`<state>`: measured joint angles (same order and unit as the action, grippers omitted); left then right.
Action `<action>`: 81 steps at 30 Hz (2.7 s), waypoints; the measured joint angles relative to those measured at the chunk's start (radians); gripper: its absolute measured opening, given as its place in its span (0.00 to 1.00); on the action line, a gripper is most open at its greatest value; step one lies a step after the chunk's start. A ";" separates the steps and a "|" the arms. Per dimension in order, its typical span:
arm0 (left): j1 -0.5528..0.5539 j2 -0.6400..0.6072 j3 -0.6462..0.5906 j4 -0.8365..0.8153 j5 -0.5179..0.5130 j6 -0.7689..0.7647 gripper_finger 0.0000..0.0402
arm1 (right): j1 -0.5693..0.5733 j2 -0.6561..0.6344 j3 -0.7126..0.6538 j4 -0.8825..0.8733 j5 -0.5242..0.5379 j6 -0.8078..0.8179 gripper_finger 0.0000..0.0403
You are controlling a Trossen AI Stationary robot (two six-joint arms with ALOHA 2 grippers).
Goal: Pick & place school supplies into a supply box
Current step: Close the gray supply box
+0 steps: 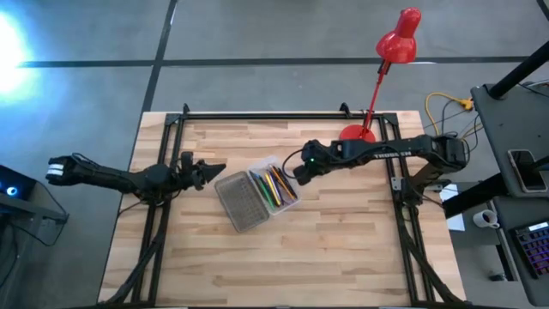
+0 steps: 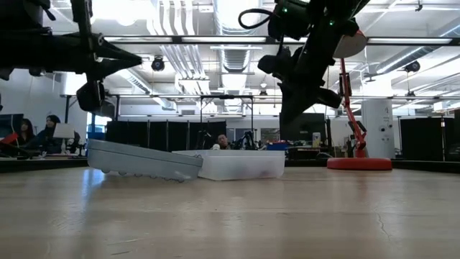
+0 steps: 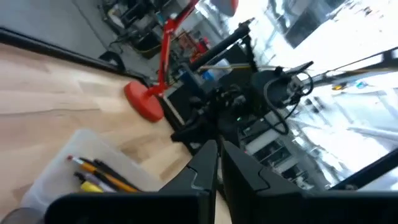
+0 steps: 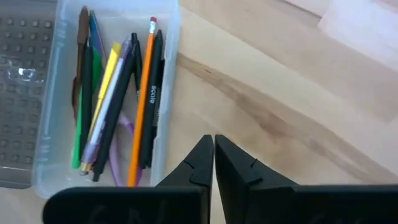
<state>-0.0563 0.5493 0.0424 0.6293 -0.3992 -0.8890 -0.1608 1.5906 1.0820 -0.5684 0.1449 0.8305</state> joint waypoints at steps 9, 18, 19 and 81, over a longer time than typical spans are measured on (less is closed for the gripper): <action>-0.108 0.022 0.302 -0.852 0.005 -0.209 0.00 | -0.067 0.000 -0.019 -0.001 -0.039 -0.088 0.02; -0.315 0.230 0.548 -1.355 0.080 -0.435 0.00 | -0.124 0.000 -0.059 0.013 -0.049 -0.136 0.02; -0.328 0.262 0.531 -1.329 0.101 -0.468 0.00 | -0.129 0.000 -0.066 0.021 -0.049 -0.136 0.02; -0.320 0.809 0.599 -0.785 -0.473 -0.411 0.00 | -0.057 0.198 -0.084 0.338 -0.550 -0.154 0.02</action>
<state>-0.3762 1.3586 0.6418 -0.1558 -0.8725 -1.3004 -0.2180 1.7885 0.9977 -0.2302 -0.4053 0.6767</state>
